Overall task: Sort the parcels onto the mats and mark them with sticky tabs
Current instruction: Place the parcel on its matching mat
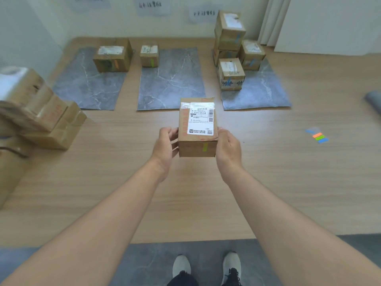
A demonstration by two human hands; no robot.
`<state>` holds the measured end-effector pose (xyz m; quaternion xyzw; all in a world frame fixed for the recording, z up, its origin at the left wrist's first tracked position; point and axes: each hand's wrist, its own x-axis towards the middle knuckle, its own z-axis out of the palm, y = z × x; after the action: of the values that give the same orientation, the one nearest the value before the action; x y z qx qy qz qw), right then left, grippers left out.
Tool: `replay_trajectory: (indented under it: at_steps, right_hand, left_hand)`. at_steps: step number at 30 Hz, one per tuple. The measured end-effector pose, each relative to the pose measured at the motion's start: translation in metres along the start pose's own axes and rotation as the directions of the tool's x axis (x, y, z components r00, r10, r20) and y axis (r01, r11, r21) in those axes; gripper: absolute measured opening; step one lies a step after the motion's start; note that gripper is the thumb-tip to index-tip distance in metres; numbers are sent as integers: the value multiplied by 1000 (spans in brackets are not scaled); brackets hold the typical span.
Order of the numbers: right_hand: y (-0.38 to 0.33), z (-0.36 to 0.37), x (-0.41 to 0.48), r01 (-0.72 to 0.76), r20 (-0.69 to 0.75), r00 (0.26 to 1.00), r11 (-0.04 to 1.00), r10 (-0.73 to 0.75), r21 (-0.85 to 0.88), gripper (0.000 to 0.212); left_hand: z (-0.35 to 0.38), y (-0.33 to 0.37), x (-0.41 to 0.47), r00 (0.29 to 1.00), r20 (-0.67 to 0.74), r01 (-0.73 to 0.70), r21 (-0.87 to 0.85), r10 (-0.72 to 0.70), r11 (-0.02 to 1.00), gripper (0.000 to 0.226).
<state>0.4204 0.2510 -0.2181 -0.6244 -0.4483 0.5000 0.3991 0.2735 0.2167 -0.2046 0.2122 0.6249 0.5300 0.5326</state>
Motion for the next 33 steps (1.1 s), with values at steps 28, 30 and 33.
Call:
replay_trajectory:
  at_steps: [28,30,33]
  right_hand:
    - [-283,-58,-20,487,65,873,870,-483,-73,42]
    - [-288,-55,-10,515,83,857,853,-509,-84,41]
    - [-292,-43,9,513,117,858,851,-501,-113,40]
  left_hand:
    - [40,270,-87,926,23,-377,41,376,925,55]
    - [41,273,-74,928,9,-373,29,373,927,53]
    - [38,275,-54,931,-12,-364,14,364,931,51]
